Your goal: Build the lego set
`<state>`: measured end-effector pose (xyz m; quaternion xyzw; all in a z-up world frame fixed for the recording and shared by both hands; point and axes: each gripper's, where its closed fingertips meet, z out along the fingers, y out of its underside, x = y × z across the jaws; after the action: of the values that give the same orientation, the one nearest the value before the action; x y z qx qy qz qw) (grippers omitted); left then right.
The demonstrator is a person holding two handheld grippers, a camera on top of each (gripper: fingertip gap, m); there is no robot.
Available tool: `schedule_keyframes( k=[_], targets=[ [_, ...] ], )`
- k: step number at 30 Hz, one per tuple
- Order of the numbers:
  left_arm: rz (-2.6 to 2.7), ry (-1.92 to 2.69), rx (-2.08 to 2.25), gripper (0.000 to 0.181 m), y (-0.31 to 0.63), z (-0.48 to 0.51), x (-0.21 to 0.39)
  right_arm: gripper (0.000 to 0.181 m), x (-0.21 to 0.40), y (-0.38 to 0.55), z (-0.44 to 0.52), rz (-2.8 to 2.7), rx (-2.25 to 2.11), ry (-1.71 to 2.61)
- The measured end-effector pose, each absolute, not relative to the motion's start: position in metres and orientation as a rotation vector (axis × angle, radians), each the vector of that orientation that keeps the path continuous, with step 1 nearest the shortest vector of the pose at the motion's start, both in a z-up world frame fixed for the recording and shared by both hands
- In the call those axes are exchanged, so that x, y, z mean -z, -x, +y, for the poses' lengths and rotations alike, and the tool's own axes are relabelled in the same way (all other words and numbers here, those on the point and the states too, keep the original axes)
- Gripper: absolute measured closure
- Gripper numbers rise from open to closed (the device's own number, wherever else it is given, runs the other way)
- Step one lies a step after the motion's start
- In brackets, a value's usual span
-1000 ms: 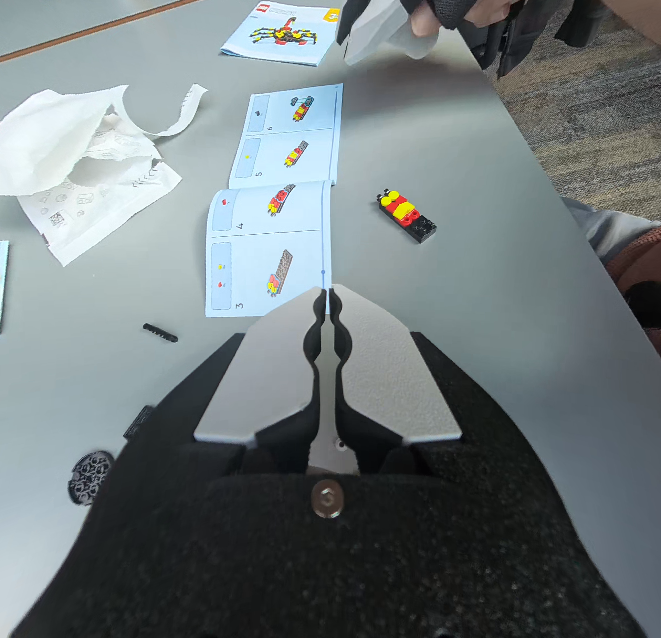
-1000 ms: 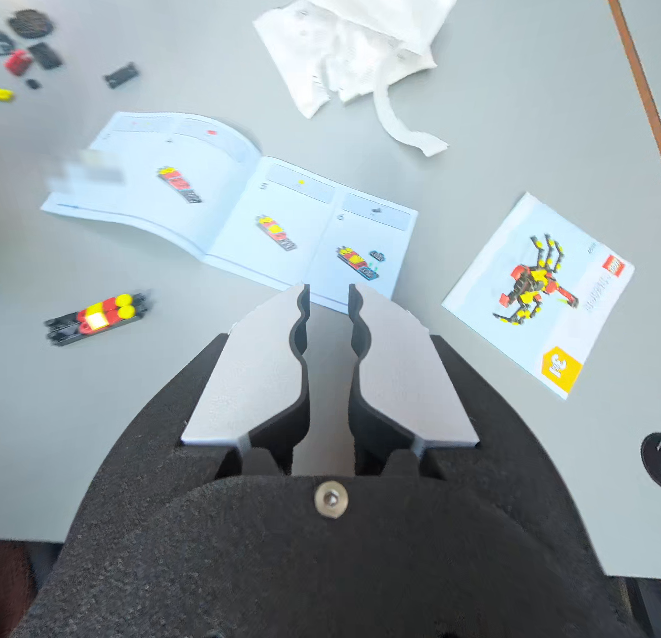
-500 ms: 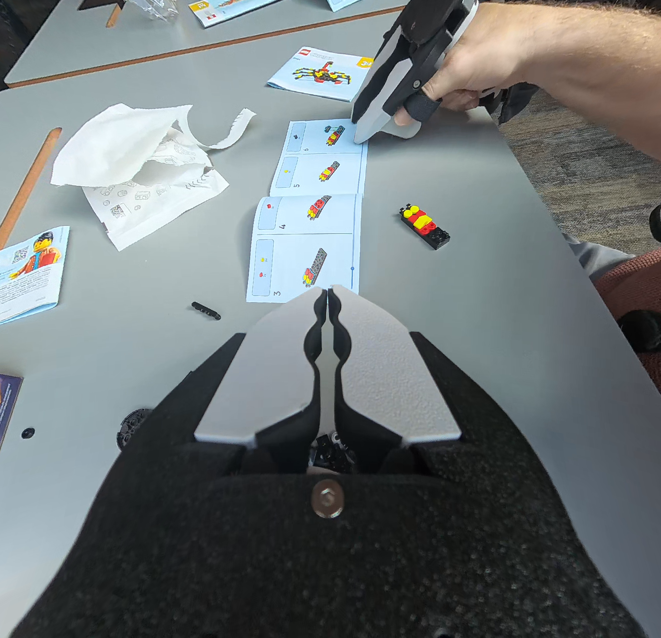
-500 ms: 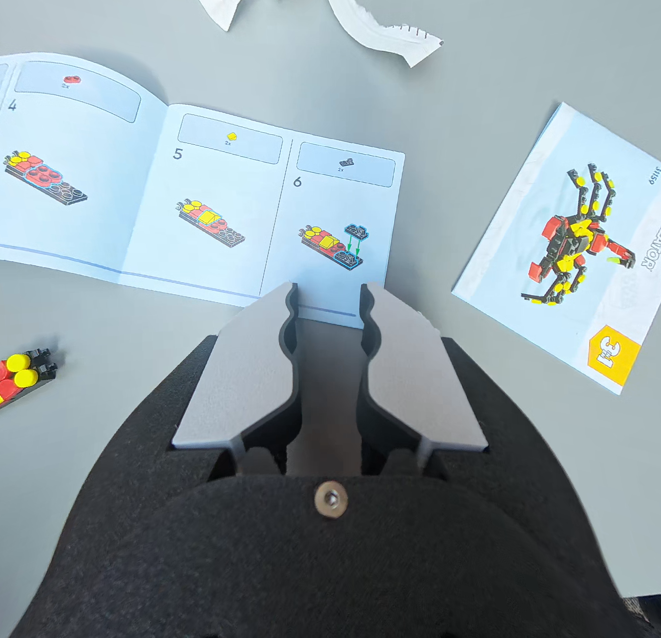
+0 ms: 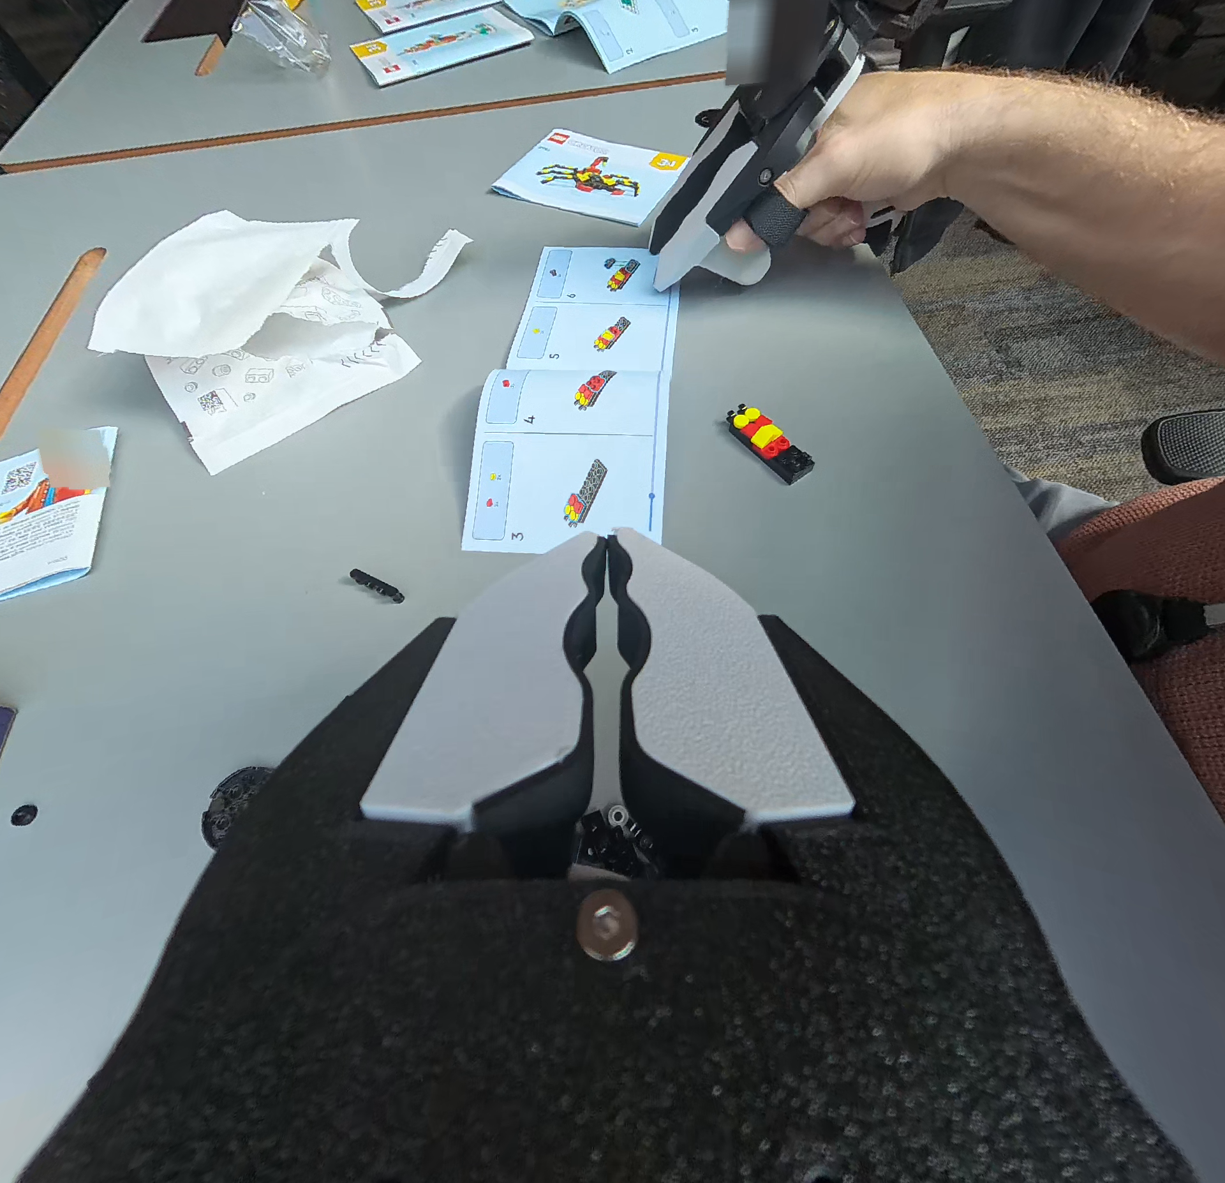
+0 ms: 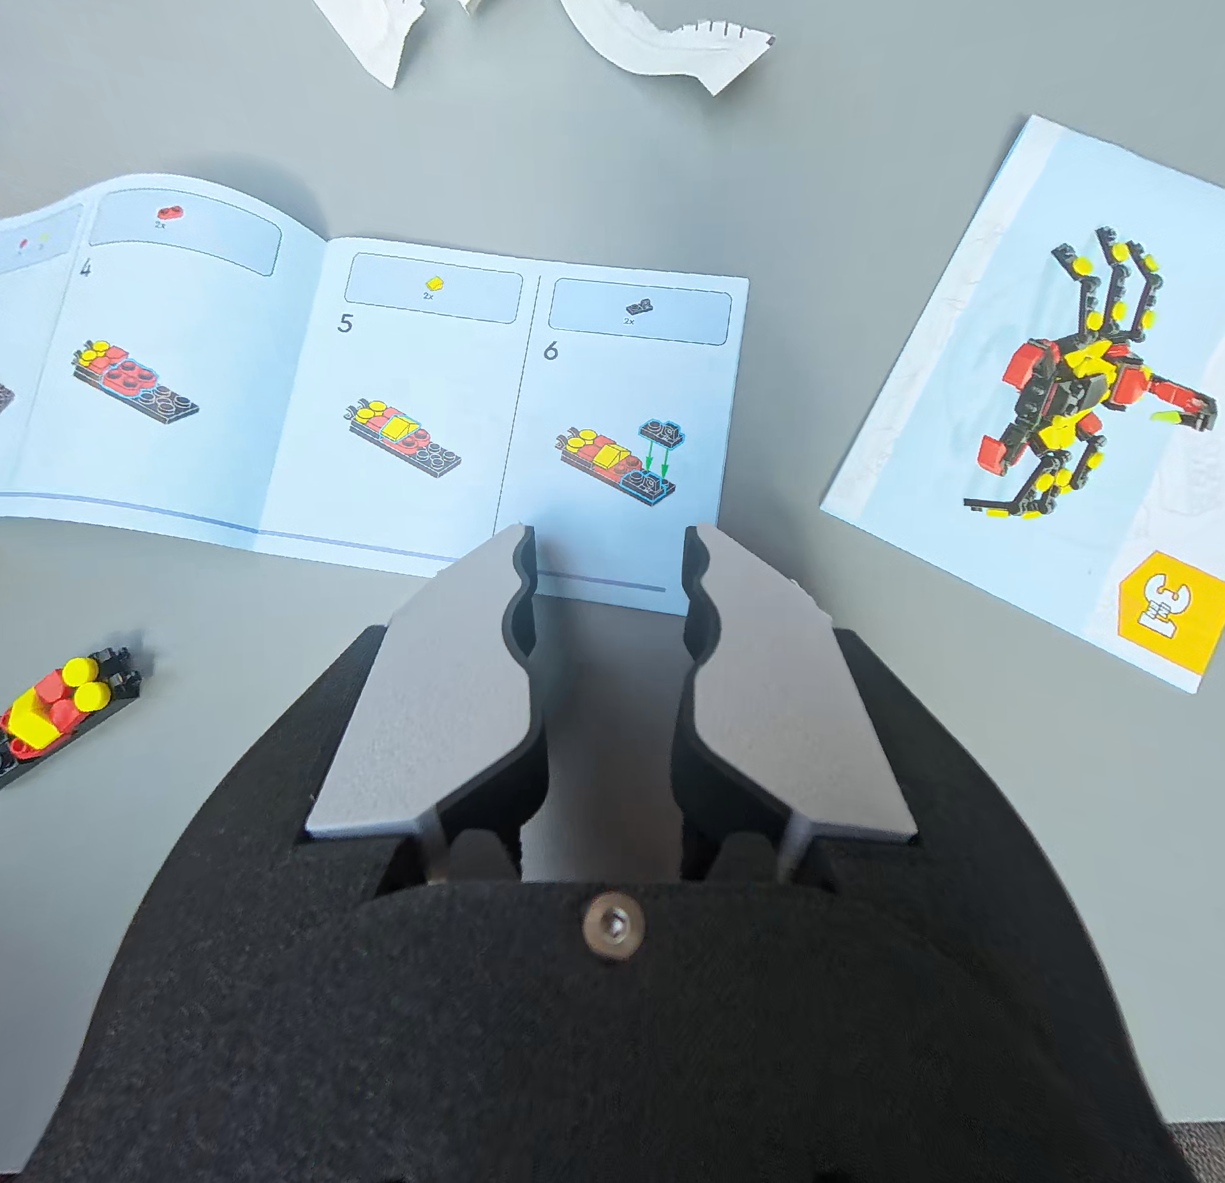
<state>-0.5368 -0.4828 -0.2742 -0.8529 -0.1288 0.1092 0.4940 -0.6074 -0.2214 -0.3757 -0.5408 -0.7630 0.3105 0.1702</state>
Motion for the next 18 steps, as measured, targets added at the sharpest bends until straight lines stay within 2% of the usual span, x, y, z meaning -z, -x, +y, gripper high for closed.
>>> schedule_keyframes(
  k=[15, 18],
  targets=[
    [-0.313, 2.059, -0.229, 0.181, 0.5363, -0.4825, 0.2753, 0.145, 0.3775, 0.6081, -0.2122, -2.128, -0.828, 1.507],
    [-0.316, 2.058, -0.223, 0.181, 0.5364, -0.483, 0.2755, 0.154, 0.3773, 0.6066, -0.2165, -2.155, -0.819, 1.489]
  ],
)
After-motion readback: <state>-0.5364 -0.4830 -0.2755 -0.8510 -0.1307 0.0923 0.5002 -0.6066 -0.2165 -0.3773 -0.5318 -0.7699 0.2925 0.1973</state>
